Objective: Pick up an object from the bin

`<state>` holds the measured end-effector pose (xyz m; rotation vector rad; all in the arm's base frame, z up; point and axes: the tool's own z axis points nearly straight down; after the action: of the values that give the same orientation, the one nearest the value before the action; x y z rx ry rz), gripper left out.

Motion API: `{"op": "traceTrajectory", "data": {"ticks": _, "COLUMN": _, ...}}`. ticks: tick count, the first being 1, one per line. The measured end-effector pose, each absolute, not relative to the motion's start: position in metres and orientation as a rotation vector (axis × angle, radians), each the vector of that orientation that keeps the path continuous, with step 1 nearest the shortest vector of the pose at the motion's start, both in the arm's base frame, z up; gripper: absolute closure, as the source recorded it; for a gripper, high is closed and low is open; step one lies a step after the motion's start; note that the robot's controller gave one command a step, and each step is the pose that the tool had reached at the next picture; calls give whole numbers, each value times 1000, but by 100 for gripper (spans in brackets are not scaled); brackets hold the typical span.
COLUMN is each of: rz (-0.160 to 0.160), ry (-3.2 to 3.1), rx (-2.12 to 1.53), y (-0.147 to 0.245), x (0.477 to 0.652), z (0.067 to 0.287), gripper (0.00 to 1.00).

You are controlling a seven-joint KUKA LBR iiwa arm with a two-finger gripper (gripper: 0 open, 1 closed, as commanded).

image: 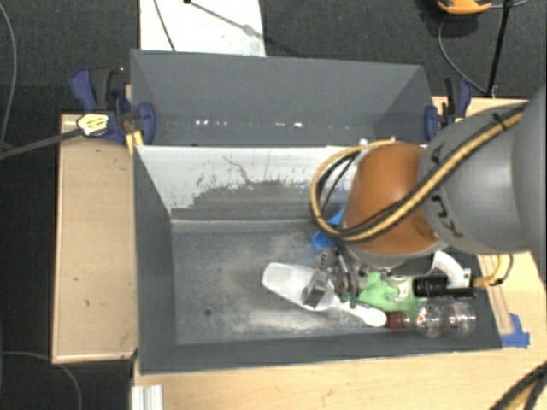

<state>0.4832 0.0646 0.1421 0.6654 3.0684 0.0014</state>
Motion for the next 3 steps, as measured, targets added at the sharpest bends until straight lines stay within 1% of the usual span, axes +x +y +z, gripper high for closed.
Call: {"op": "traceTrajectory", "data": {"ticks": 3, "rz": -1, "ry": 3073, "rx": 663, "y": 64, "x": 483, "z": 167, "gripper": 100}}
